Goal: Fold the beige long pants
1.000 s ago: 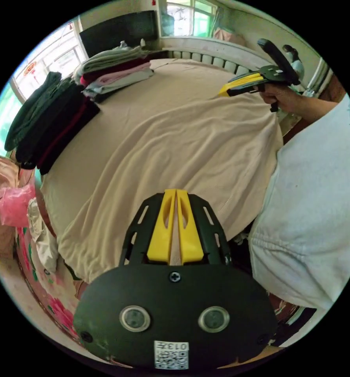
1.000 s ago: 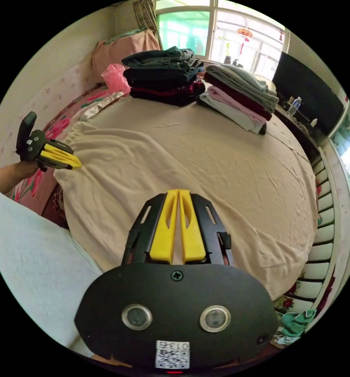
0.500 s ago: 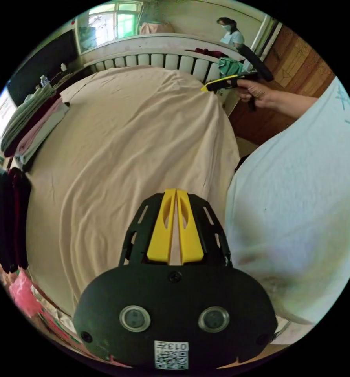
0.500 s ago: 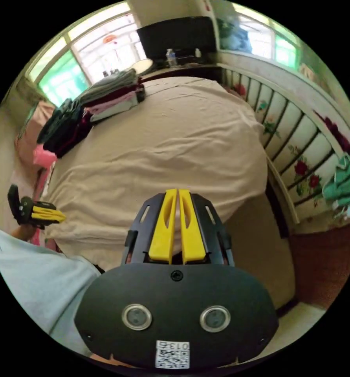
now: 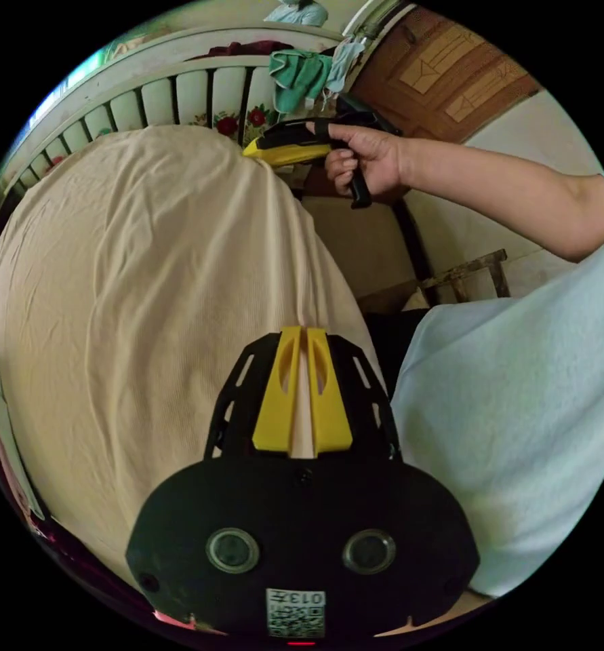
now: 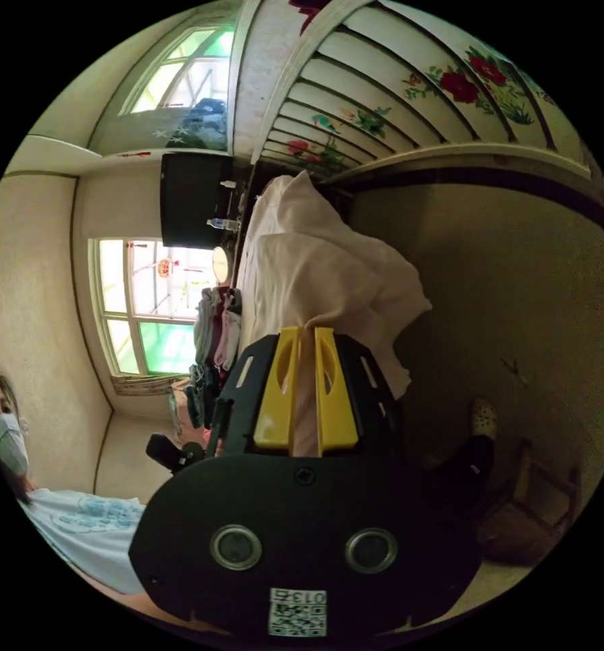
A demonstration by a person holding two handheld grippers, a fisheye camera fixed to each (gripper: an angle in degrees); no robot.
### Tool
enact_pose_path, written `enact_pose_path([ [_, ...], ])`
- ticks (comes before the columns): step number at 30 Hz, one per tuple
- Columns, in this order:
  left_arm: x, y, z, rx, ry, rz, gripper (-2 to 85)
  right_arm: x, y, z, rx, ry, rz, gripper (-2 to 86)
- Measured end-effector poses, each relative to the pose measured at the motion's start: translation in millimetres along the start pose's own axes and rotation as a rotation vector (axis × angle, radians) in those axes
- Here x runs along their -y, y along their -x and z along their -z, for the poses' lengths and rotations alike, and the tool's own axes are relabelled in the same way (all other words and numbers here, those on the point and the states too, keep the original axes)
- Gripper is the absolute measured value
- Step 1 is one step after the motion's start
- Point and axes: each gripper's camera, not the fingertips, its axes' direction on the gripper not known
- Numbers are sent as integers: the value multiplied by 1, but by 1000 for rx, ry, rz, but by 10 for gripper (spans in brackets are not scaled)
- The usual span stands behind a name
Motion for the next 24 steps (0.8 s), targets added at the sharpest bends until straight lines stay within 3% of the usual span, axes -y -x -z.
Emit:
enact_pose_path([
  [9,12,-5,29,-1,-39,6,2,-5,-14,73,-3,-40,205,36],
  [15,21,18,17,-94,-44,92,2,-10,-122,81,240,-80,-70,155],
  [20,43,25,33,-45,-45,44,-1,-18,-178,70,366,-48,-228,185],
  [24,60,33,53,-188,-149,44,1,-20,-191,60,462,-51,-262,185],
])
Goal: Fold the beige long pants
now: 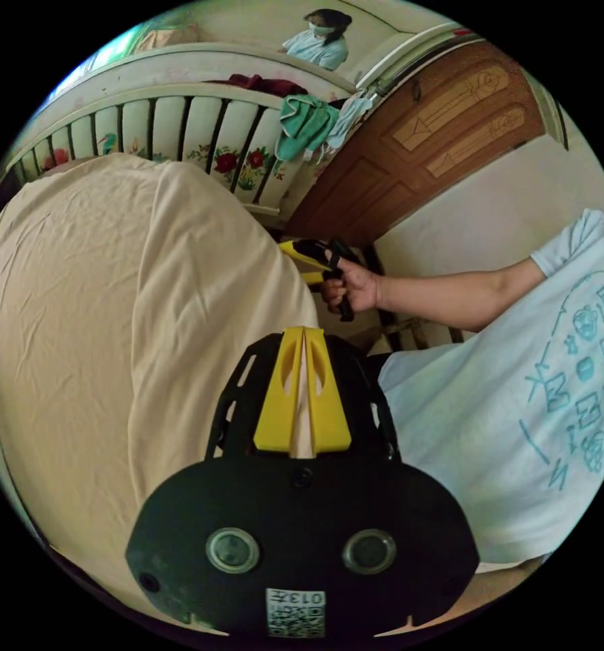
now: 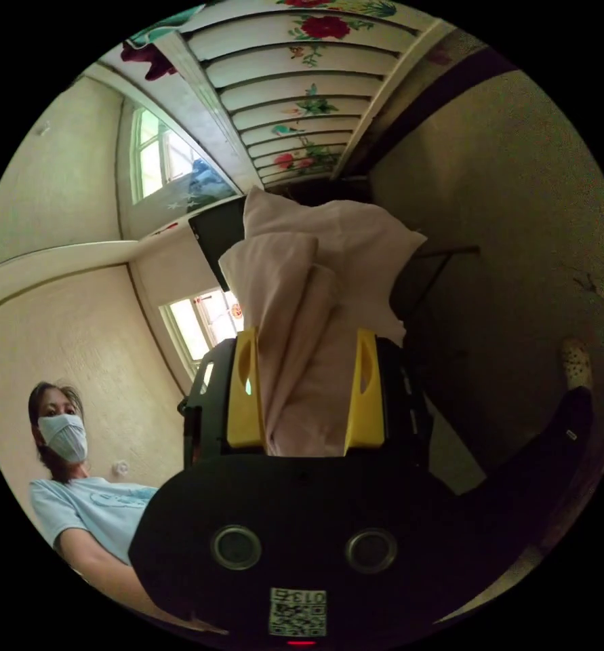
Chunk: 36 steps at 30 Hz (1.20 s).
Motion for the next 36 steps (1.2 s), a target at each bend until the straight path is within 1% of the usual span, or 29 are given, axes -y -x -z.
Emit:
enact_pose_path([
  [2,7,-3,-9,19,25,-26,5,4,-8,0,51,-25,-22,166],
  [3,12,-6,-17,67,55,-55,10,5,-10,1,78,-36,-29,157],
  [4,17,-10,-21,142,66,-83,16,7,-11,2,155,-55,-28,137],
  [5,20,-12,-21,182,64,-96,21,9,-8,3,218,-68,-16,118],
  [6,26,-11,-18,258,40,-108,36,10,-6,3,234,-70,-7,105],
  [7,33,-6,-11,318,-2,-97,58,12,1,3,224,-65,22,80],
  [9,45,12,3,362,-62,-51,77,15,13,2,180,-37,53,52],
  [10,53,28,10,375,-73,-17,102,15,22,2,147,-30,79,46],
  [12,64,56,18,356,-91,49,130,13,38,4,98,-34,129,40],
  [14,74,85,18,302,-53,112,142,9,58,3,57,-28,183,34],
  [16,83,111,9,161,18,148,128,5,72,1,22,-17,222,32],
  [18,88,113,2,114,64,108,96,0,85,-3,-17,-4,254,31],
  [19,90,110,-2,131,106,75,74,-3,92,-6,-35,0,275,31],
  [22,89,100,1,134,144,4,43,-15,114,-16,-71,4,322,30],
  [23,87,97,4,137,134,-16,40,-23,131,-21,-93,7,382,30],
  [25,71,82,20,170,77,-127,34,-37,162,-32,-131,27,490,30],
  [27,53,80,33,172,14,-163,33,-55,199,-46,-198,62,609,30],
  [29,35,86,47,119,-49,-139,32,-86,255,-78,-352,142,821,30],
  [30,21,87,58,98,-93,-130,32,-95,269,-89,-391,167,885,30],
  [32,-3,82,76,99,-163,-131,31,-139,321,-135,-516,285,1162,30],
  [33,-23,77,88,115,-204,-126,31,-152,332,-148,-541,319,1231,30],
  [35,-58,70,107,140,-267,-101,31,-206,364,-198,-598,461,1492,30],
  [36,-85,65,119,159,-305,-68,31,-219,369,-210,-601,497,1541,30],
])
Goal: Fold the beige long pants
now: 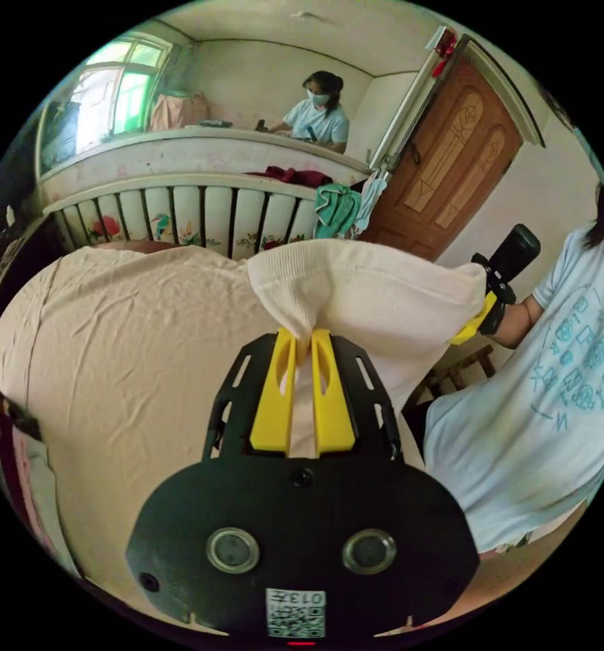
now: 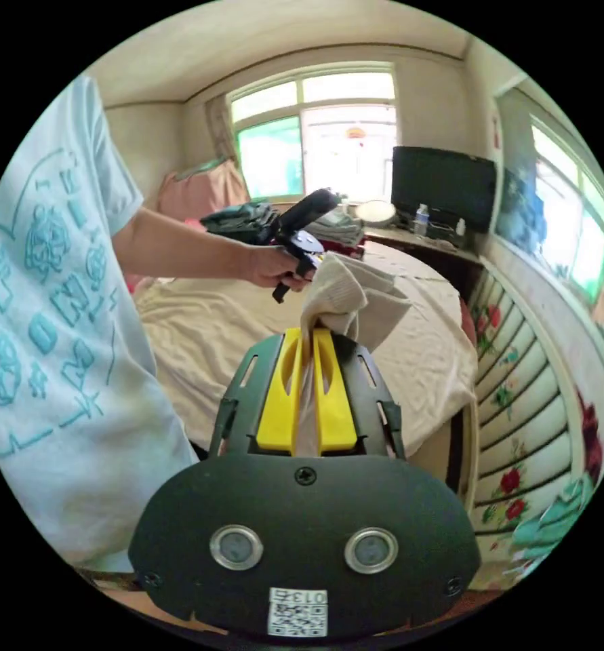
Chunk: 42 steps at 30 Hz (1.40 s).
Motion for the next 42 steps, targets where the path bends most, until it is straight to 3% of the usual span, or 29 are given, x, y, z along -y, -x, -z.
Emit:
enact_pose_path([
  [5,-117,-22,71,149,-53,192,37,73,123,-66,66,109,402,31],
  [12,-319,-45,97,281,67,734,73,98,264,-184,225,298,737,35],
  [16,-393,-71,115,290,30,958,80,77,332,-243,84,459,990,45],
  [19,-415,-91,128,285,-43,985,80,86,341,-240,71,431,1030,68],
  [21,-413,-98,132,264,-99,960,84,104,336,-228,167,450,994,72],
  [23,-402,-98,129,236,-119,916,94,140,314,-205,344,483,827,65],
  [25,-381,-90,114,181,-94,867,112,167,282,-192,360,473,645,68],
  [29,-352,-82,77,146,24,809,120,202,176,-181,95,457,307,63],
  [32,-344,-83,64,211,126,808,45,207,110,-192,22,487,160,54],
  [36,-360,-107,95,203,53,815,33,215,72,-210,87,480,106,57],
  [38,-380,-110,91,136,105,889,38,218,61,-225,168,476,93,56],
  [39,-392,-110,89,117,151,941,50,218,61,-229,193,481,105,53],
  [42,-401,-106,112,179,47,1031,60,209,71,-247,257,561,240,36],
])
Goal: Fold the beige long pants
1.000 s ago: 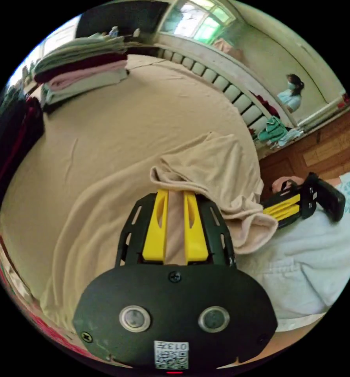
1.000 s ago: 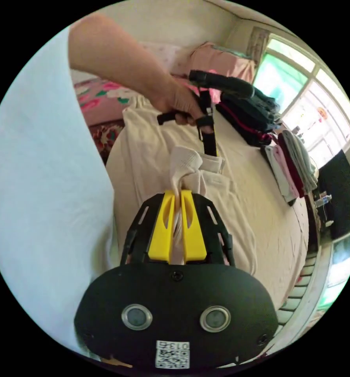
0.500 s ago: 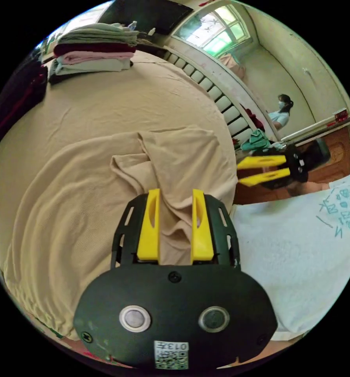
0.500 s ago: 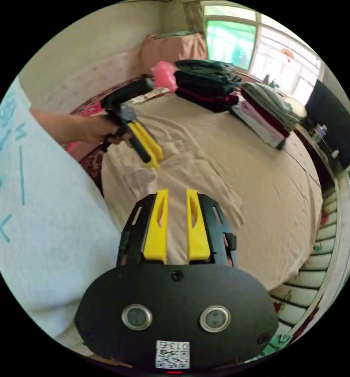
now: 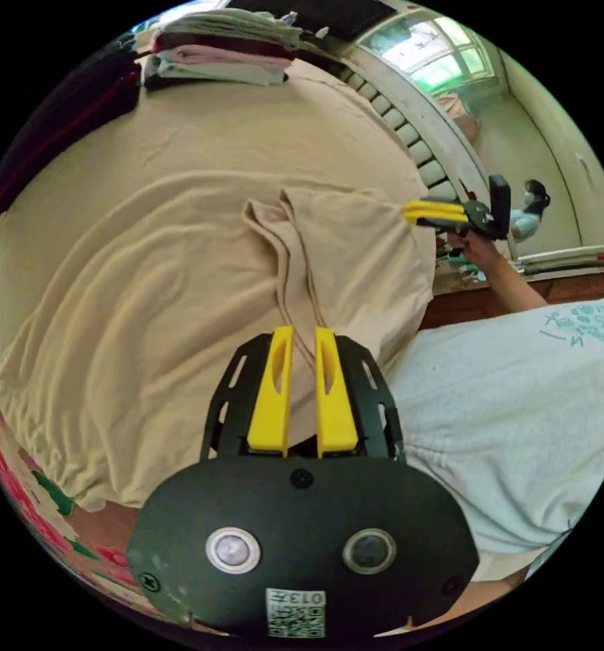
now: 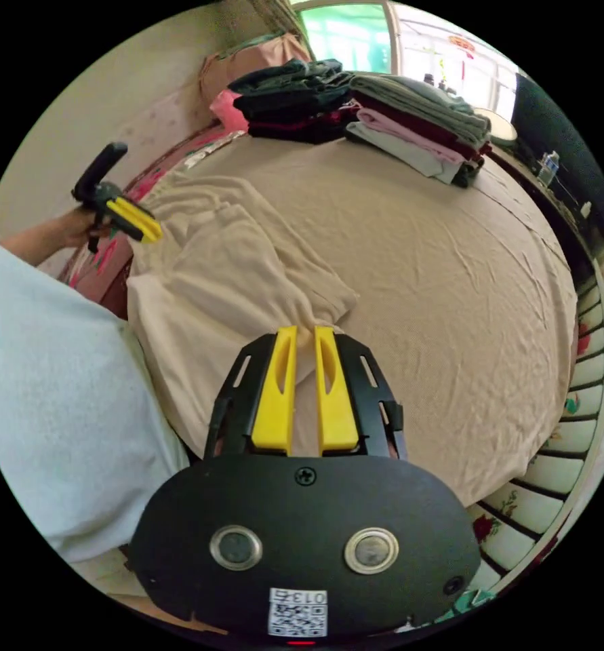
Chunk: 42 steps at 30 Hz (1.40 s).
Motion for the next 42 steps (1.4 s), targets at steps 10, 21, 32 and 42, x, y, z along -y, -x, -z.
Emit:
enact_pose_path([
  [10,200,-99,-68,123,45,-470,116,-19,4,12,-127,-39,198,3],
  [21,183,-108,-55,-164,120,-627,8,-29,-15,41,-86,-129,235,4],
  [32,76,-79,-111,-279,104,-336,6,-12,-54,60,128,-119,147,80],
  [42,67,-88,-110,-257,71,-361,6,61,-103,-36,121,228,77,24],
])
